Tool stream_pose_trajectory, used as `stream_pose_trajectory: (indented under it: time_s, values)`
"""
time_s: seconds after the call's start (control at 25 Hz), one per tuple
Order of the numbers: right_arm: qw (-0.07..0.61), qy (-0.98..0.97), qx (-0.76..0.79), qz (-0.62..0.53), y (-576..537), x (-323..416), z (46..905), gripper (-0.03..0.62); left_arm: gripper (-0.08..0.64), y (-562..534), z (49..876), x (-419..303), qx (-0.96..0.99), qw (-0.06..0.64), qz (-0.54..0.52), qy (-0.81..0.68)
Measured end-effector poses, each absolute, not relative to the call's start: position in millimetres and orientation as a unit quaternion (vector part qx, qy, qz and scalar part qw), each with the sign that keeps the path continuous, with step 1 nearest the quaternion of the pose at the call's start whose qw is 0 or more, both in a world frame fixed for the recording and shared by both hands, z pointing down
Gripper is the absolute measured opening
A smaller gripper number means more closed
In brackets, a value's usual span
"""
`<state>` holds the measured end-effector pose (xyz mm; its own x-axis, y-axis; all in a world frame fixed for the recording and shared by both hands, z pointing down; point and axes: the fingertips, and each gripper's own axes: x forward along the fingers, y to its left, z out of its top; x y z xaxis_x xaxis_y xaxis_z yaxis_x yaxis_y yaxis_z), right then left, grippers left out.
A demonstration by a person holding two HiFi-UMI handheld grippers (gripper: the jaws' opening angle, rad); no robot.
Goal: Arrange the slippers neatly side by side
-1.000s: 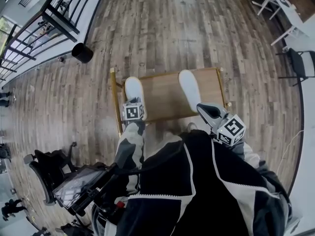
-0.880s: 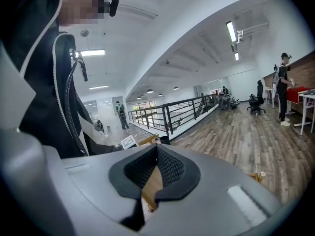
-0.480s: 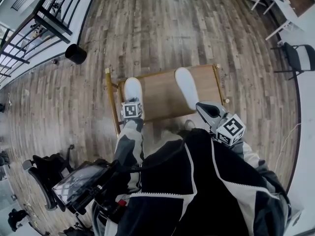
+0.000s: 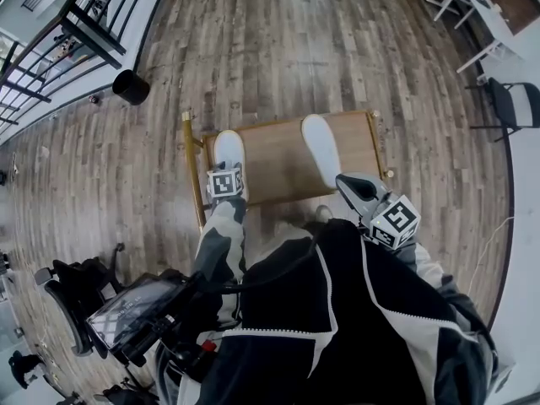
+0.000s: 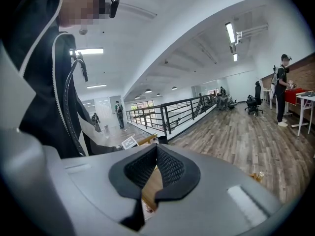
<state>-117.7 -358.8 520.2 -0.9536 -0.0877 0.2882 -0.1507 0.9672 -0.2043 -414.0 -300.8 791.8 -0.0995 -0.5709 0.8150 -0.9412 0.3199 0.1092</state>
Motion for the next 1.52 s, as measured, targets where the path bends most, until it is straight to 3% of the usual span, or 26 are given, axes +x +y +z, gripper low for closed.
stream_pose_trajectory:
  time_s: [0.2,0.44,0.72,1.08,1.4,1.52]
  values:
    - [0.131,-0.983,0.054,0.113,-360,-125,519,0.005,0.128,-321,731,-408,0.574,0.329,0.183,-0.727]
    - [0.128,-0.986,0.022,0.107,-355,-148,519,0.005,0.020,-337,599,-367,0.663,0.190,0.046,-0.722]
    - [0.086,-0.992,0.000,0.094,-353,-169,493,0.005,0.018,-300,468,-286,0.760,0.072,-0.054,-0.644]
    - [0.065,-0.992,-0.025,0.102,-310,-207,488,0.005,0.018,-266,448,-259,0.803,0.045,-0.055,-0.592]
    - [0.094,-0.988,0.007,0.122,-322,-210,518,0.008,0.018,-266,465,-268,0.799,0.084,-0.032,-0.595]
    - [0.135,-0.980,0.041,0.142,-345,-207,551,0.071,0.018,-266,470,-268,0.800,0.101,-0.041,-0.590]
